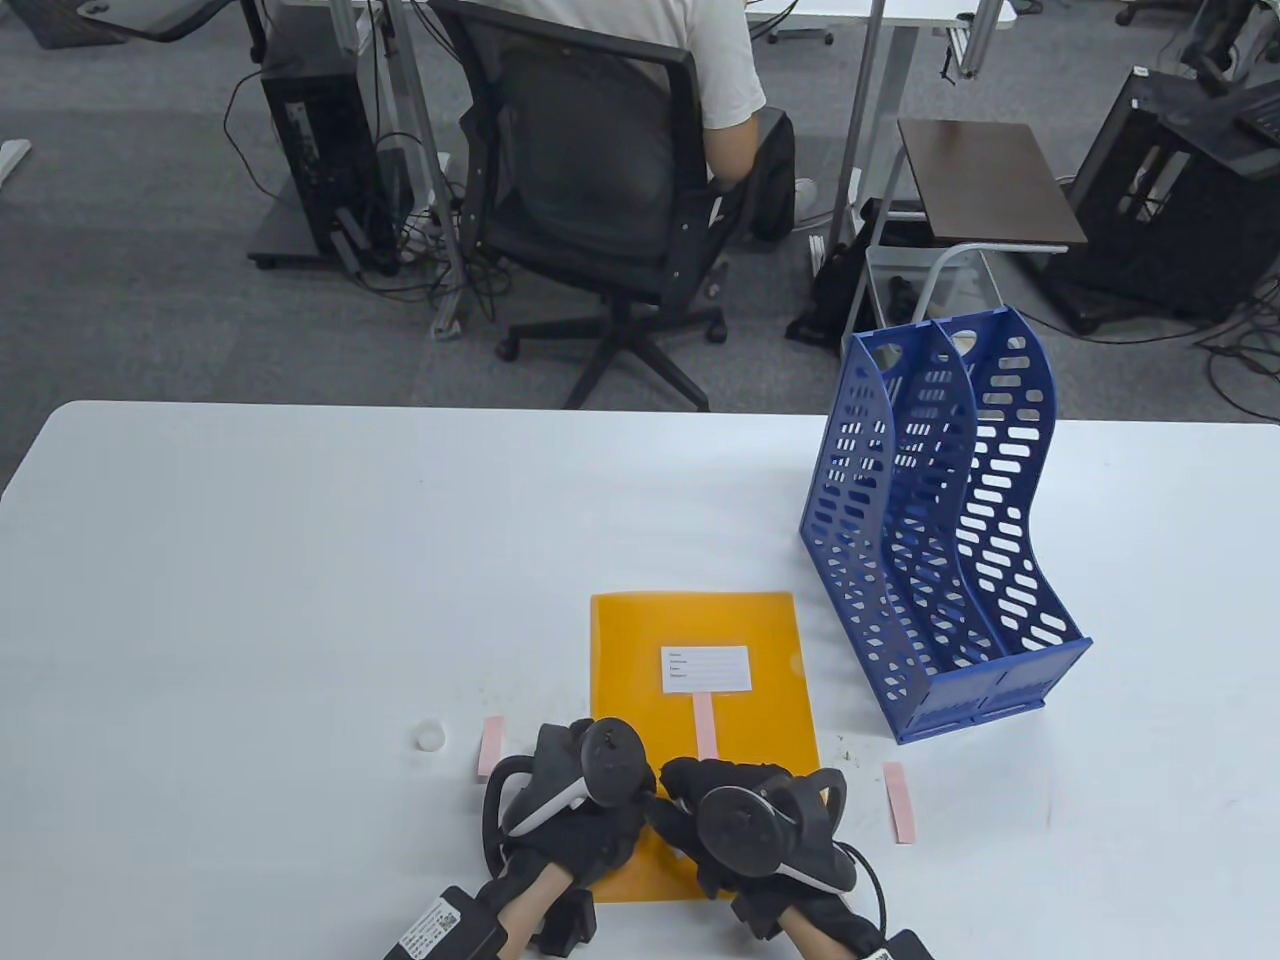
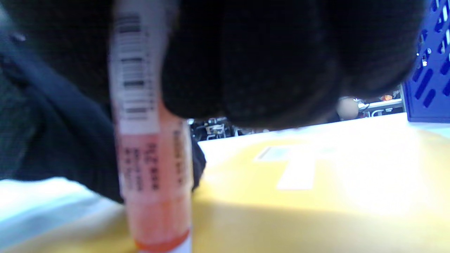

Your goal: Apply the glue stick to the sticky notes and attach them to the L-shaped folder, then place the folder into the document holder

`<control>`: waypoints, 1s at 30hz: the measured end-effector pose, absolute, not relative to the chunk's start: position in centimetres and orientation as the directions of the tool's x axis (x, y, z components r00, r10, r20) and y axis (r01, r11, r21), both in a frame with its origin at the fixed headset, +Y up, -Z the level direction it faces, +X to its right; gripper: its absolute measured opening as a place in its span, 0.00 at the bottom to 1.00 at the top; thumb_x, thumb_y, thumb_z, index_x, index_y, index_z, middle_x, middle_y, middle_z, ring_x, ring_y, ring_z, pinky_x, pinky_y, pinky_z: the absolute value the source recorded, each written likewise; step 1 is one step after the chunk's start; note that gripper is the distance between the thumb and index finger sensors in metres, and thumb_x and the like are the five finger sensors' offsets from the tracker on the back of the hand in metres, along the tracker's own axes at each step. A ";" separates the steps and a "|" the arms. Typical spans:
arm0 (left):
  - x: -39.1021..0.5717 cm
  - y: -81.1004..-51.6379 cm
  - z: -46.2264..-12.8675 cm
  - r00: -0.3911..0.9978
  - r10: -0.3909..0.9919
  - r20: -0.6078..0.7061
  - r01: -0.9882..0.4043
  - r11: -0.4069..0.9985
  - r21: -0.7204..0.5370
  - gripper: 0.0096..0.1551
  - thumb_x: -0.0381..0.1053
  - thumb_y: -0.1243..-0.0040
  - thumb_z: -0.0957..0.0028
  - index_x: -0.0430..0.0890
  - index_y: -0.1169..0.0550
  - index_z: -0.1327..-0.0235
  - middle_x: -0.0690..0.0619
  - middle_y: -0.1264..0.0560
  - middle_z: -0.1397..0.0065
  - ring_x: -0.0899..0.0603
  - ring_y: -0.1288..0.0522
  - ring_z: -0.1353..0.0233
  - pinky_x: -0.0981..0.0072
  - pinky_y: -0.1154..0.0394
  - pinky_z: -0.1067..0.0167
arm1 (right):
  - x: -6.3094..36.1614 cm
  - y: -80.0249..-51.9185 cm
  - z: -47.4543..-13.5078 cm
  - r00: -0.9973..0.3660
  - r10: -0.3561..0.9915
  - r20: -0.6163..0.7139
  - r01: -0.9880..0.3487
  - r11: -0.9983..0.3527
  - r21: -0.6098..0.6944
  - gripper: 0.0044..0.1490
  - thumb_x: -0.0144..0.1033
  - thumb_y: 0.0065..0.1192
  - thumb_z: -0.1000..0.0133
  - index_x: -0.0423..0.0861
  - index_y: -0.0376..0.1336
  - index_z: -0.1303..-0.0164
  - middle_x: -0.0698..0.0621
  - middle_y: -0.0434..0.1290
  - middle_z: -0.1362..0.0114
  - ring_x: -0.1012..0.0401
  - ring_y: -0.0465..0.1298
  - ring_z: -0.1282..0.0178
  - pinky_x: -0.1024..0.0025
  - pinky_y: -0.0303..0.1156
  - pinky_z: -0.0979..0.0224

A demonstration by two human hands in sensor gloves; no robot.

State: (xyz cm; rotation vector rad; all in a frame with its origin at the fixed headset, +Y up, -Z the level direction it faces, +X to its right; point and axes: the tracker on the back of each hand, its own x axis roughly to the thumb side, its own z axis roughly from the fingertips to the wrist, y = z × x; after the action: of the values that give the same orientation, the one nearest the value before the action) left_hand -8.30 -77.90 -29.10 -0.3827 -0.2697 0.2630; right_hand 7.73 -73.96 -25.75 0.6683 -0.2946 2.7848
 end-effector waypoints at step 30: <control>-8.3 -78.0 -29.0 0.930 0.303 0.206 -0.200 0.891 -0.408 0.19 0.56 0.36 0.45 0.55 0.22 0.42 0.48 0.43 0.15 0.35 0.49 0.15 0.30 0.51 0.23 | 18.6 -75.3 -29.2 -0.436 0.900 -0.016 -0.879 -0.423 0.219 0.41 0.35 0.70 0.47 0.27 0.60 0.29 0.32 0.72 0.38 0.45 0.83 0.45 0.36 0.73 0.36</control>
State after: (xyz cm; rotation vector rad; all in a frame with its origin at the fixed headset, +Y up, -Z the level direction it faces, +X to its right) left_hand -8.34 -78.03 -28.98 -0.3926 -0.2696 0.2647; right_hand 18.58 -75.34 -29.19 0.1238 0.2330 2.0112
